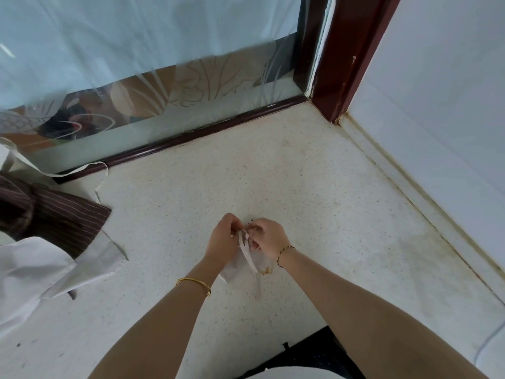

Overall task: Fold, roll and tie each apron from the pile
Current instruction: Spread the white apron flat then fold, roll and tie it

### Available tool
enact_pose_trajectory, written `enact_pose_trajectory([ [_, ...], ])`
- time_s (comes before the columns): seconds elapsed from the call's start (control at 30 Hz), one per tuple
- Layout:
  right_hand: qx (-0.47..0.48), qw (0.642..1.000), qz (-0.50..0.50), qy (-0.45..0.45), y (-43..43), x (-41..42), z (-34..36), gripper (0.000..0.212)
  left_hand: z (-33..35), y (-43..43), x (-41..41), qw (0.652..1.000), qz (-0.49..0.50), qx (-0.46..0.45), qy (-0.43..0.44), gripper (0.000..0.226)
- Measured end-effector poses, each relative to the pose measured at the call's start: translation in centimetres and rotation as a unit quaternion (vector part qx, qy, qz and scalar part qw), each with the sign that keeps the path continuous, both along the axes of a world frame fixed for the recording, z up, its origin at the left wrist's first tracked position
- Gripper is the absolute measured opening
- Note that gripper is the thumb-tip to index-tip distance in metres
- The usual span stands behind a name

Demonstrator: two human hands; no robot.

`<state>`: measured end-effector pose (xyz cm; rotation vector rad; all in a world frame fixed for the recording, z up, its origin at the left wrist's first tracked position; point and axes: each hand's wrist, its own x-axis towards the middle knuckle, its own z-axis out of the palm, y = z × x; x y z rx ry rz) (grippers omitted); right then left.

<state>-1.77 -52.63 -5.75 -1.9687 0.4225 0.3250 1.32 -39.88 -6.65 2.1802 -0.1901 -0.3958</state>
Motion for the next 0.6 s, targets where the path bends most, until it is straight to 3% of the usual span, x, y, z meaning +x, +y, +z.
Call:
enact_pose_trajectory([
  [0.23,0.004,0.999,0.046,0.014,0.0,0.2,0.2,0.02,0.4,0.4,0.3,1.0,-0.003,-0.007,0.009,0.023],
  [0.33,0.013,1.0,0.021,0.019,-0.2,0.1,-0.1,0.009,0.6,0.6,0.2,1.0,0.0,-0.016,0.02,0.024],
  [0.43,0.002,1.0,-0.017,0.001,-0.2,-0.2,-0.4,0.013,0.6,1.0,0.3,0.999,0.026,-0.006,0.022,0.018],
  [0.6,-0.154,0.988,0.016,-0.005,-0.7,-0.5,-0.6,0.024,0.1,2.9,0.8,0.994,0.071,0.055,0.069,0.023],
])
